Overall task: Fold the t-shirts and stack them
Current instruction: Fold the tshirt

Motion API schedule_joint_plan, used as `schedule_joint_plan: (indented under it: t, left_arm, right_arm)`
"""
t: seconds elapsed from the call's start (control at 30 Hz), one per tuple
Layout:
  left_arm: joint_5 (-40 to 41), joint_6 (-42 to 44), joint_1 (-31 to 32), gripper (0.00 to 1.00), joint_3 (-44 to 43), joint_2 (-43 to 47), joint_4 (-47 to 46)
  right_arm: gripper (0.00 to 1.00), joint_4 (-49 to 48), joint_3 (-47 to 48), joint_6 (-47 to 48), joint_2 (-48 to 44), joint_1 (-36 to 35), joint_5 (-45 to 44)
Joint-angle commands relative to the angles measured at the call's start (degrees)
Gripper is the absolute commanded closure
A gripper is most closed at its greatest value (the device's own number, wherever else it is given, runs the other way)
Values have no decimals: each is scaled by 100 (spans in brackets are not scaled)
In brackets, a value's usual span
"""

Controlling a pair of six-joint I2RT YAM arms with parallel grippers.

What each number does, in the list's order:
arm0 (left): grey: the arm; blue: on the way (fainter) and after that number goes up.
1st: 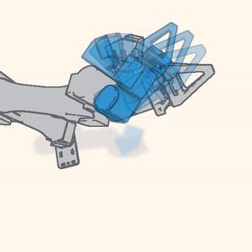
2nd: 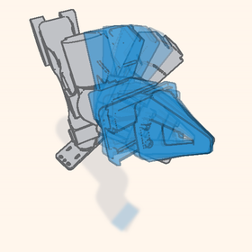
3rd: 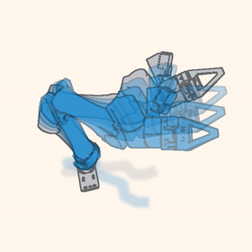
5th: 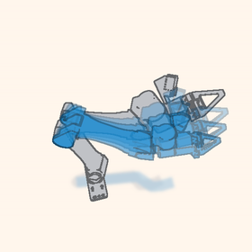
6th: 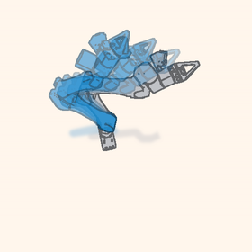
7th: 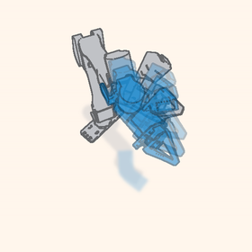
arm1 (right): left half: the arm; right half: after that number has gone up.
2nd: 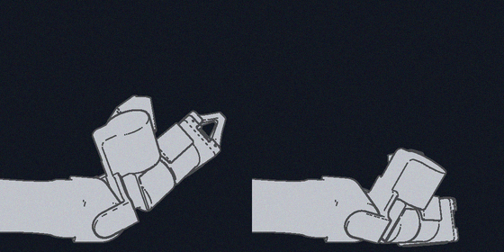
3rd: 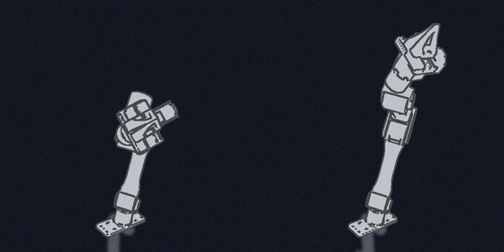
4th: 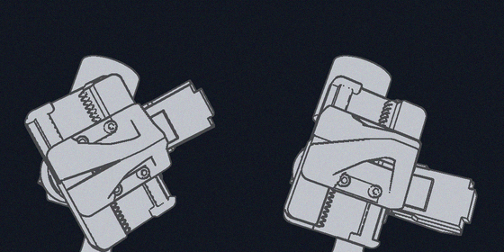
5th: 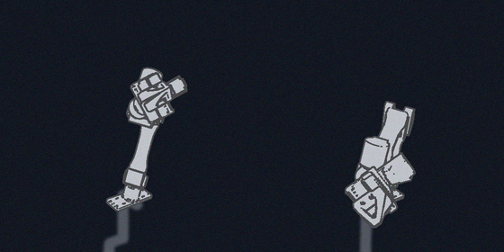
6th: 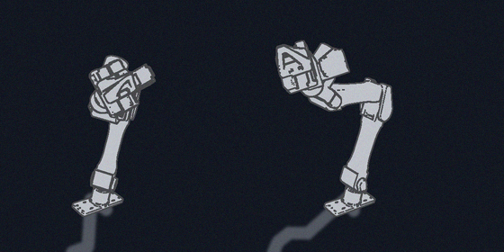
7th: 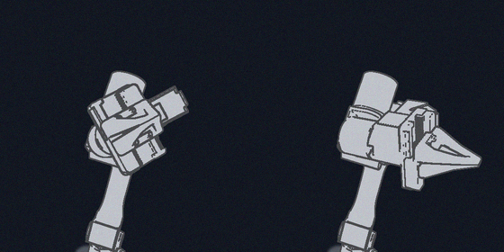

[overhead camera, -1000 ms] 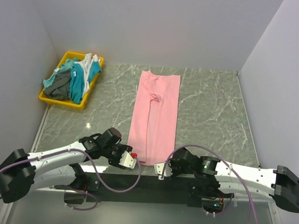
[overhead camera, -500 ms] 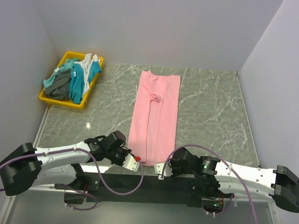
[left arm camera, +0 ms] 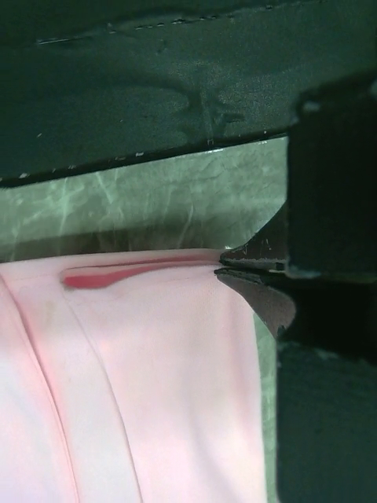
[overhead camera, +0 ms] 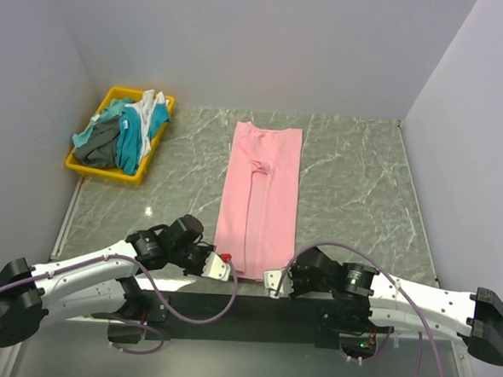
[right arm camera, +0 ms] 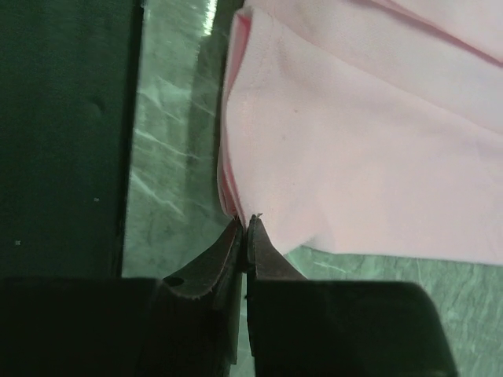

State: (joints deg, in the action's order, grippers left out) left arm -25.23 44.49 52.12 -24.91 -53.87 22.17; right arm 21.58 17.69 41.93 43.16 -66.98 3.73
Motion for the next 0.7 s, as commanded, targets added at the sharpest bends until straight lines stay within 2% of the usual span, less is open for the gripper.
schedule_joint_plan:
  t: [0.0,0.2,0.67]
  left_arm:
    - [-324,-257,-341,99,-400,34,278]
    - [-474,86,-1158,99,-988,-554,261]
    - [-447,1079,-2416,99,-2640,-2602,-398]
  right_arm:
    - [100,21,331,130,8,377,-162]
    - [100,-163,928,816,727,1756,303]
    - [100,-945,2580,1968,2820,3402,980]
